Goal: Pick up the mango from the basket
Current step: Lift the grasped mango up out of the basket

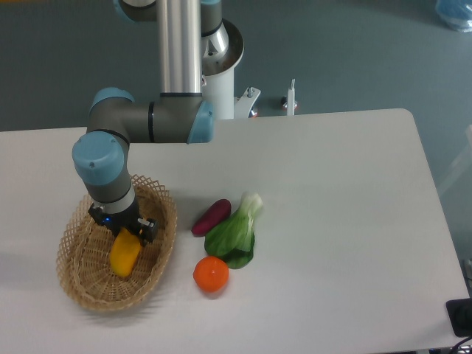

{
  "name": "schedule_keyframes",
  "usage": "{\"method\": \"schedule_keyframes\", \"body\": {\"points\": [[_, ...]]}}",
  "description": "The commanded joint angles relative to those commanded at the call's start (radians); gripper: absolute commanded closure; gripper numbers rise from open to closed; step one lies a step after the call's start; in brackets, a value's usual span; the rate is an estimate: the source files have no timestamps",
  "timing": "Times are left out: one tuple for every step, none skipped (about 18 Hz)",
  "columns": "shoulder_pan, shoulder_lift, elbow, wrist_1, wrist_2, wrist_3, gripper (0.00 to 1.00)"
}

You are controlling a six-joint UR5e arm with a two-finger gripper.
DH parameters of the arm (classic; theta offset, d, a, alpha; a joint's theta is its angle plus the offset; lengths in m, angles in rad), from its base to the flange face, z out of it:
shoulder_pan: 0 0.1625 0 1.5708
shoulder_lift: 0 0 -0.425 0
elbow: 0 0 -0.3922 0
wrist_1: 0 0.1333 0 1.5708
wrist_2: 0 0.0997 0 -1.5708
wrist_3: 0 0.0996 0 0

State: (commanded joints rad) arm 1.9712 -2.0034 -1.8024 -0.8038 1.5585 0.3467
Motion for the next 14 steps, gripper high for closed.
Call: {"method": "schedule_keyframes", "body": {"points": [[0.000, 0.005, 0.005, 0.000, 0.000, 0.005, 0.38], [0.002, 0.011, 0.006, 0.000, 0.000, 0.008, 0.38], [0.002, 0.024, 0.011, -0.002, -0.002, 0.009, 0.38], [0.003, 0.035, 0.014, -0.002, 0.000, 0.011, 0.38], [0.009, 0.046, 0.017, -0.002, 0.000, 0.014, 0.38], [0.014, 0.063, 0.018, -0.002, 0.000, 0.021, 0.38], [0.021, 0.075, 0.021, -0.005, 0.002, 0.037, 0.38], [0.038, 0.093, 0.028, -0.011, 0.002, 0.054, 0.38], [0.049, 0.104, 0.034, -0.015, 0.000, 0.058, 0.38], [0.064, 0.107, 0.040, -0.018, 0.000, 0.060, 0.38], [0.078, 0.117, 0.044, -0.020, 0.000, 0.069, 0.38], [0.087, 0.129, 0.045, -0.020, 0.000, 0.087, 0.38], [0.104, 0.140, 0.043, -0.021, 0.000, 0.112, 0.38], [0.132, 0.146, 0.038, -0.035, 0.000, 0.147, 0.38]]}}
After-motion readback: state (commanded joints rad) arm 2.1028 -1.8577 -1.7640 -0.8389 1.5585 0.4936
